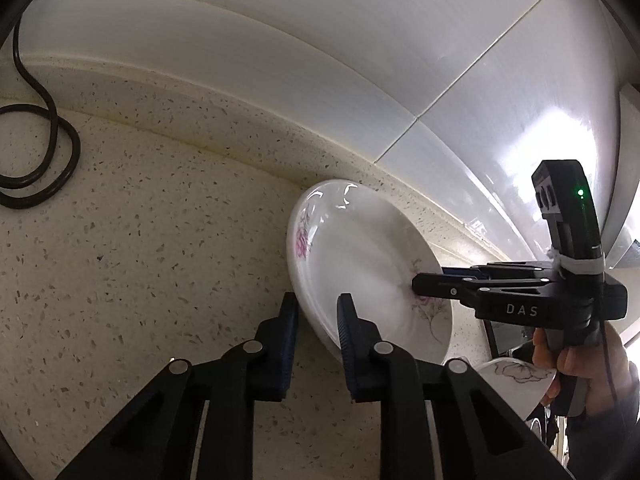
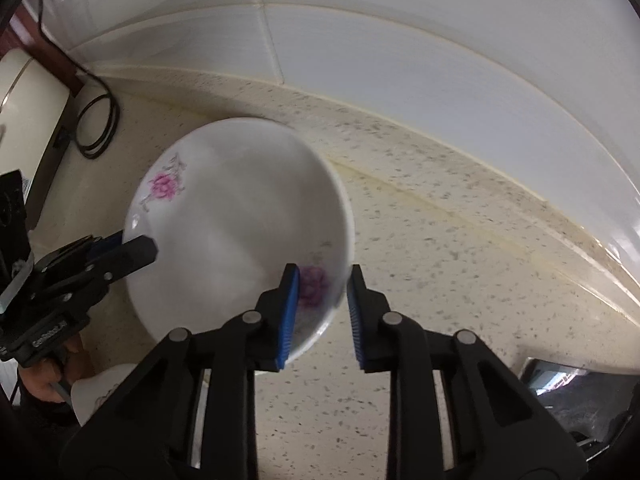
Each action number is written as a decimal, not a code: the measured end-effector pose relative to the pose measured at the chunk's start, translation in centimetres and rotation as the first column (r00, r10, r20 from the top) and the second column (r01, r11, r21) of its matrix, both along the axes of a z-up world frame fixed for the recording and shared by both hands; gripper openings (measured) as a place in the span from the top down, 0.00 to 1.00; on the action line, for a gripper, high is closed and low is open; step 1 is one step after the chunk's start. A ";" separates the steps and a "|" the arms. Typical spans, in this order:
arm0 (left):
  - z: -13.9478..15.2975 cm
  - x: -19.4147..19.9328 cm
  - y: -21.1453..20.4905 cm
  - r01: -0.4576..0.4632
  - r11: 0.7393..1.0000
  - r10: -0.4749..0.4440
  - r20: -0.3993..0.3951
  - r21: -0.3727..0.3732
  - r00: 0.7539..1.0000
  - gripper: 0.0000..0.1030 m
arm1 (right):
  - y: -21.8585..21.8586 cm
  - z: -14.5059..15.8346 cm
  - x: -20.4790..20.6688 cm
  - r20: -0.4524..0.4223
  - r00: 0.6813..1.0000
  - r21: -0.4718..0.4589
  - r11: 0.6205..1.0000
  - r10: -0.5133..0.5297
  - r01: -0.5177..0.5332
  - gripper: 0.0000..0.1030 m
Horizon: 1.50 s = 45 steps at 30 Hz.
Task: Organize plates and bowls
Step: 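Close both tools on the rim of a deep pink-flower plate, then lift the deep plate with both tools and carry it over the plate stack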
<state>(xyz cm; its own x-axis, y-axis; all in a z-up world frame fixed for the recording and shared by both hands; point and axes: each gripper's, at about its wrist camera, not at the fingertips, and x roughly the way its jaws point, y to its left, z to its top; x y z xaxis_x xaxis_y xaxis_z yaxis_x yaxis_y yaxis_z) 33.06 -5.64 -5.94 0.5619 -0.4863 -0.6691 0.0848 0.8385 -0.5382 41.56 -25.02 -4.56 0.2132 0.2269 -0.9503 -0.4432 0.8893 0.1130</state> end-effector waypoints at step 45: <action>3.6 -4.0 2.5 -0.151 0.988 0.148 0.092 0.018 0.985 0.88 | 0.6 5.6 -6.2 0.158 0.987 0.046 0.999 0.020 -0.028 0.74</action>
